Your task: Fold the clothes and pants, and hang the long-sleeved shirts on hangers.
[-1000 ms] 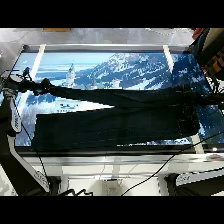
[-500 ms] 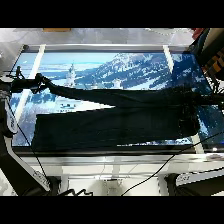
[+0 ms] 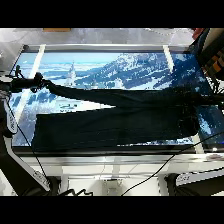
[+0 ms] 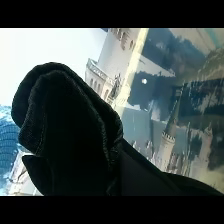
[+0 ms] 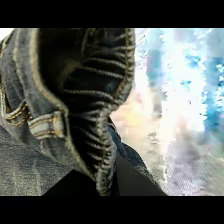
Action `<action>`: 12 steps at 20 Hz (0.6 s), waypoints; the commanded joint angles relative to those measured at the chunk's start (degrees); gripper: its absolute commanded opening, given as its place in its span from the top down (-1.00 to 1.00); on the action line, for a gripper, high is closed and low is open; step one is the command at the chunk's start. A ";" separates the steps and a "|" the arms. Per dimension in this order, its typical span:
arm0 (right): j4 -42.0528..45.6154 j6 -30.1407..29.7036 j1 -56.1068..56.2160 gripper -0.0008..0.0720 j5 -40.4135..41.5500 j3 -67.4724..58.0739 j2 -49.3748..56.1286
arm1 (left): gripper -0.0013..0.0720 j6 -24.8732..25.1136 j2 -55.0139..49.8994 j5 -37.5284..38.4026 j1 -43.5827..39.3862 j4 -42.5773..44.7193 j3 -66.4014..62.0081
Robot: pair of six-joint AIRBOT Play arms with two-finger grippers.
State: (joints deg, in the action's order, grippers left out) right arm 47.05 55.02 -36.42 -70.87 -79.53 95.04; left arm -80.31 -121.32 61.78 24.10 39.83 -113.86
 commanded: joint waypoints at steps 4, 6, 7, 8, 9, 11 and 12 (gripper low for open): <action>-1.90 0.02 0.04 0.86 3.37 -0.07 -0.02 | 0.90 0.26 0.68 -6.86 -0.94 -3.72 -5.18; -4.83 0.02 0.04 0.86 5.88 -0.07 -0.02 | 0.91 0.72 2.60 -15.08 -1.55 -8.76 -5.66; -5.84 0.02 0.04 0.86 6.69 -0.11 -0.02 | 0.91 2.49 4.04 -18.12 -1.84 -11.02 -5.66; -6.05 0.02 0.04 0.86 7.15 -0.24 -0.04 | 0.91 4.87 5.57 -19.58 -1.95 -13.07 -5.66; -6.10 0.04 0.04 0.86 7.32 -0.33 -0.04 | 0.91 7.80 7.41 -20.06 -2.05 -14.16 -5.66; -6.16 0.26 0.04 0.86 6.91 -0.33 -0.04 | 0.91 12.52 11.39 -18.21 -2.10 -13.20 -5.66; -6.16 1.18 0.04 0.86 6.64 -0.33 -0.04 | 0.91 15.06 13.44 -14.82 -2.10 -9.46 -5.66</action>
State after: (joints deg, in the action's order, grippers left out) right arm 41.78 55.11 -36.40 -64.79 -79.77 95.04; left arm -72.44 -112.55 45.95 22.20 28.86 -119.24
